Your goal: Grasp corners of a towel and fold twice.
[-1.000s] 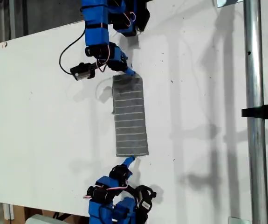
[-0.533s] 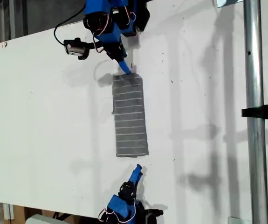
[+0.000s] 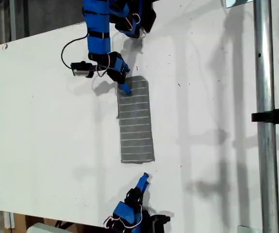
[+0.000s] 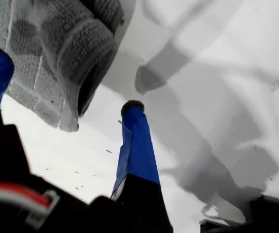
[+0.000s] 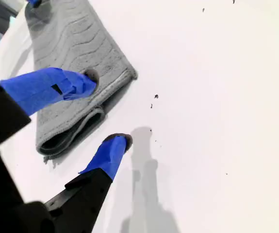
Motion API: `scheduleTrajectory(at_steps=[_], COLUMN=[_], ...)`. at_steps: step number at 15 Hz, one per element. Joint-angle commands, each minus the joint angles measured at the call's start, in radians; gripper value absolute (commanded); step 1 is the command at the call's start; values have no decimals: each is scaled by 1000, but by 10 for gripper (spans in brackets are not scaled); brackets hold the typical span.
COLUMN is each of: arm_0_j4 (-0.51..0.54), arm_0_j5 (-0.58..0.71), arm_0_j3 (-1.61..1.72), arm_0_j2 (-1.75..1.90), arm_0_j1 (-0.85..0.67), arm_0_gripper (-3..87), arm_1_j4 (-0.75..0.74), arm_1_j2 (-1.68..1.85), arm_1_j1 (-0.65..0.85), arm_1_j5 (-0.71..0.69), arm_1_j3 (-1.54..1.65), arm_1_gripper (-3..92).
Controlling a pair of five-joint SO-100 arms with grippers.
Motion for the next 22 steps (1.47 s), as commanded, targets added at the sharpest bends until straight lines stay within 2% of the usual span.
scheduleTrajectory(at_steps=[1, 2, 3, 4, 7, 10, 12, 13, 15, 18, 22], arm_0_j4=[6, 8, 8, 8, 8, 9, 9, 9, 9, 9, 8], arm_0_j5=[-18, -17, -14, -12, -34, -40, -40, -40, -43, -26, -26], arm_0_j3=[5, 5, 5, 5, 5, 5, 5, 3, 3, 2, -3], arm_0_j2=[8, 8, 8, 8, 8, 8, 8, 8, 8, 8, 8], arm_0_j1=[0, 2, -2, -2, 11, 18, 11, 9, 12, -2, 0], arm_0_gripper=[198, 196, 193, 192, 185, 183, 183, 183, 183, 183, 181], arm_1_j4=[12, 28, 28, 35, 241, 630, 686, 644, 391, 49, -158], arm_1_j2=[-324, -414, -459, -472, -230, 212, 448, 523, 537, 215, -258], arm_1_j1=[-18, -29, -34, -35, -32, -66, -147, -172, -204, -181, -132], arm_1_j5=[-61, -87, -83, -86, -72, 44, 127, 129, 74, -3, -34], arm_1_j3=[-293, -400, -466, -497, -370, -155, -147, -153, -172, -288, -540], arm_1_gripper=[424, 313, 67, -1, -2, -2, -2, -2, -2, -2, -1])
